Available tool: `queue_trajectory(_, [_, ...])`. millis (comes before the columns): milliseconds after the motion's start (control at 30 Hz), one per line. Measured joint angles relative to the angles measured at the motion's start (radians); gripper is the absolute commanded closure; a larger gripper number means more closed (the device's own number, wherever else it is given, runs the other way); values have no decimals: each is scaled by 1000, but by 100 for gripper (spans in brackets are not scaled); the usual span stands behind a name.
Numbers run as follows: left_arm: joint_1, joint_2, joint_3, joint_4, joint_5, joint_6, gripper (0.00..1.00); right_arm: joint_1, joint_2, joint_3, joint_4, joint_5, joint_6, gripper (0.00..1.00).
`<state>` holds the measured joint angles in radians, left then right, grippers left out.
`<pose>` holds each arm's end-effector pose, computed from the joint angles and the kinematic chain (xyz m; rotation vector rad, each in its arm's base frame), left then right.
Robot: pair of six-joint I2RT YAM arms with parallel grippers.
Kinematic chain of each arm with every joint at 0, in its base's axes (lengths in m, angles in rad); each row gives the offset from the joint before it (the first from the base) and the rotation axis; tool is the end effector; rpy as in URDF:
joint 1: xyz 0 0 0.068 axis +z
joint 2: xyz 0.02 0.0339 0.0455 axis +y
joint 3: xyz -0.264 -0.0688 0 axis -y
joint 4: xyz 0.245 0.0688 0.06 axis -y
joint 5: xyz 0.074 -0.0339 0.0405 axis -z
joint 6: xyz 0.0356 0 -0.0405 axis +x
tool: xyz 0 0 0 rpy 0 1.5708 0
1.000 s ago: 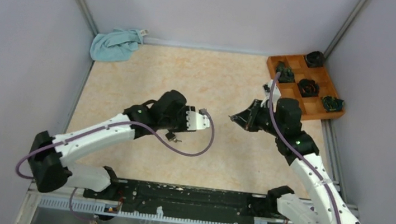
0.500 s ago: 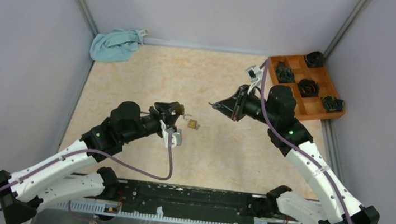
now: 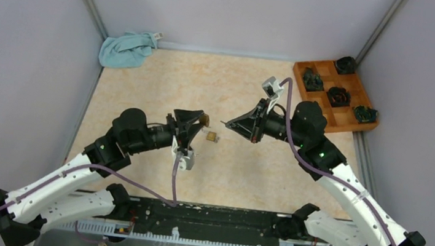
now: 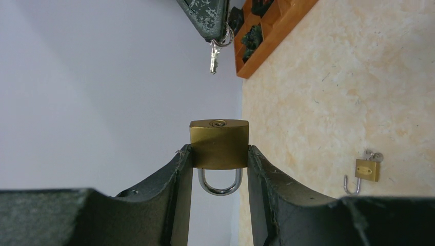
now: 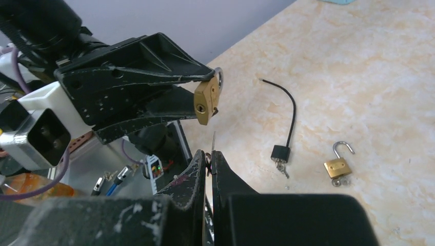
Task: Unlock with the key
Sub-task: Pick up the lock from the center of the board.
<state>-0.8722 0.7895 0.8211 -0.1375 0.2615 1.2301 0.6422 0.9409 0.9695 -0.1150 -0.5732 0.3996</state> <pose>0.1118 -0.1475 0.3572 1.5400 0.6546 0.0510 0.1576 0.1420 0.3849 -0.6778 1.6714 1.2398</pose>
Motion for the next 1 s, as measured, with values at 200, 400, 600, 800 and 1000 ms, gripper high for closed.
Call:
queue_trajectory(200, [0,2,1,11,67,30,100,22,-58,0,-8,1,-25,100])
queue_trajectory(400, [0,21,2,29,98,31,100,97,-49,21,-72,26,-86,100])
queue_trajectory(600, [0,23,2,47,105,29,100,115,-43,48,-119,70,-113,100])
queue_trajectory(800, [0,24,2,48,107,29,100,132,-24,71,-126,103,-120,100])
queue_trajectory(1000, [0,24,2,47,107,33,100,154,22,101,-144,130,-130,100])
